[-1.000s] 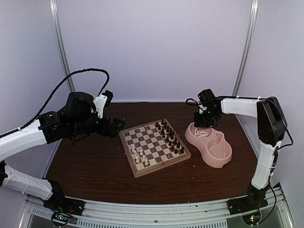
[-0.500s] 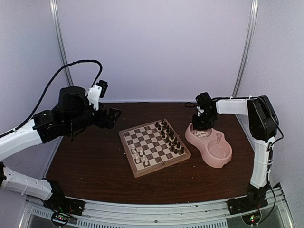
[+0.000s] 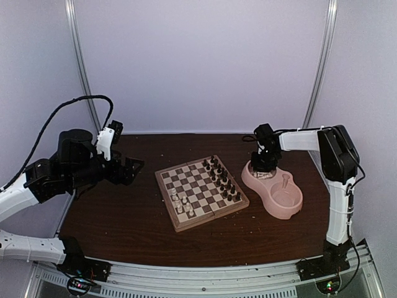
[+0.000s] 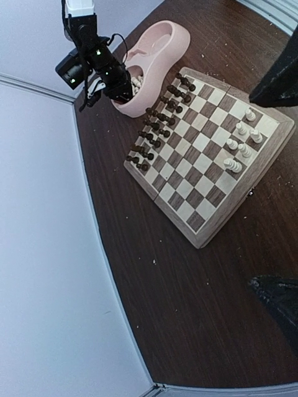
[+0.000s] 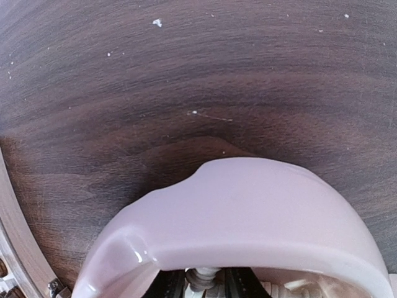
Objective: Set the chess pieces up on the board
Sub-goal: Pick up the chess pile from the storage box, then pick up the chess pile at the center of the board.
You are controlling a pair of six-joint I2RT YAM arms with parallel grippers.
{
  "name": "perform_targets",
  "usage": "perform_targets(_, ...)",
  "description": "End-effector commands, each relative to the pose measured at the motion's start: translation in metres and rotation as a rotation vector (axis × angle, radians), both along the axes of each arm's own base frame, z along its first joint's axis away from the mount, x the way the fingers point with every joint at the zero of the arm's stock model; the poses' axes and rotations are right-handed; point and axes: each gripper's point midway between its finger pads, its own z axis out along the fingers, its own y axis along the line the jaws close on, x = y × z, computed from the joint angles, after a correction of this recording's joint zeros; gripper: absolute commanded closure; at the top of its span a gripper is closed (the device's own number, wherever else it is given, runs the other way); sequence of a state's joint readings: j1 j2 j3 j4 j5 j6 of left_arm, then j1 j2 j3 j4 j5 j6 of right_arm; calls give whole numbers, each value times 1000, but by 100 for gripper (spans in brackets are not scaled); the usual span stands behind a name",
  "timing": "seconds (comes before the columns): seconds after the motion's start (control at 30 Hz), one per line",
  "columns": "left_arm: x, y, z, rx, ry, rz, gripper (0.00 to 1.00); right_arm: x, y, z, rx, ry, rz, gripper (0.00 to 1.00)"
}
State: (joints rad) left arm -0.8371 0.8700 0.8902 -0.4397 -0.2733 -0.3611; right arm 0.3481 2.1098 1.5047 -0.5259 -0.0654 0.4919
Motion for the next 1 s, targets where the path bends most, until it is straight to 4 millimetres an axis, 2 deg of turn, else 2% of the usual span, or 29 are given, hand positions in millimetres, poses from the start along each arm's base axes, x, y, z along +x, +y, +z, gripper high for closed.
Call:
perform_targets(0.0,-4,-1,11,-17,-9,-25,6,4,-7,2,-16,-6,-41,77)
perform_targets(0.13,-3,-4,11,-20,-8,-34,6,12,-3,31,19,-79,-30,81)
perform_targets(0.23,-5,-8,13,-39,14,-48,6,16,3,63,76,-185,-20,82)
perform_targets(0.4,-9,-12,11,-74,48,-63,7,12,4,94,116,-299,12,83)
perform_targets(0.6,-9,-13,5,-117,73,-47,7,2,7,116,123,-373,91,84)
perform_targets(0.7,-7,-22,6,-160,94,-61,8,-3,10,134,131,-426,151,84)
perform_targets(0.77,-6,-29,6,-182,113,-75,8,-7,2,141,94,-436,145,83)
perform_targets(0.83,-5,-36,3,-182,136,-88,8,-10,-3,142,65,-427,146,84)
perform_targets(0.97,-3,-47,-4,-174,181,-113,9,-17,5,130,101,-398,189,84)
